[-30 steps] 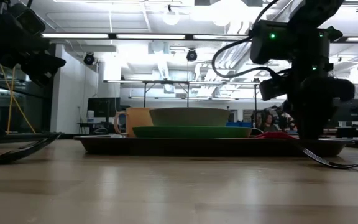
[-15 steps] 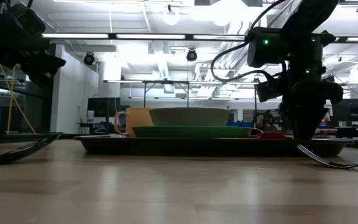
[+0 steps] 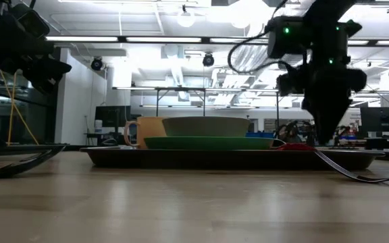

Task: Set up tray
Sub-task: Put the blue fork on the red napkin

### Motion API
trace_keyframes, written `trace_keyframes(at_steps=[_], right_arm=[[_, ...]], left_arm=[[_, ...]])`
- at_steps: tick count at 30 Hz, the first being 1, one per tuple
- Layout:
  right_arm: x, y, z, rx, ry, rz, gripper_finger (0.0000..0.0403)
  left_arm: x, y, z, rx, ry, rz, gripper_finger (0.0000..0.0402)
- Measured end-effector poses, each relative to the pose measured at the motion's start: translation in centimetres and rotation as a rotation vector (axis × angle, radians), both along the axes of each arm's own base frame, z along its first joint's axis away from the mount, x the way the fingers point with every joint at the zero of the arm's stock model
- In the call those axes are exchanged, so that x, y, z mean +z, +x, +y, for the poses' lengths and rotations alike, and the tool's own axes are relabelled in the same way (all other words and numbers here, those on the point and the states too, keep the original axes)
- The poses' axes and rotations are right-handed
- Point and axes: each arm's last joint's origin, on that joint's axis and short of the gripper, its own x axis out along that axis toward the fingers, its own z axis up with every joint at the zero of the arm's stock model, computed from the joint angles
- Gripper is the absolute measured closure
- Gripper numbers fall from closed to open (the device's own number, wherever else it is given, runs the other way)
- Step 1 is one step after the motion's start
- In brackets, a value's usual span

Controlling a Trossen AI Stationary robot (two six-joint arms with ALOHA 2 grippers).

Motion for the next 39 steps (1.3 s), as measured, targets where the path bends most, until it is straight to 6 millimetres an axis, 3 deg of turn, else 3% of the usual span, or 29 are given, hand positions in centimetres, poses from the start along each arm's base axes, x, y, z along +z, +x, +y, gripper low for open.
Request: trace_keyframes(at_steps=[22,39], right_arm=[[6.7,-5.1,0.1,-0.295,0.024,-0.139,0.0295],[9.0,-7.9,0.1,-0.418,-0.012,-0.274,0.0295]], left_arm=[[0.0,0.0,0.0,0.0,0.005,0.0,0.0172],[0.1,0.0,0.0,0.014,-0.055,0.003,0.0172]])
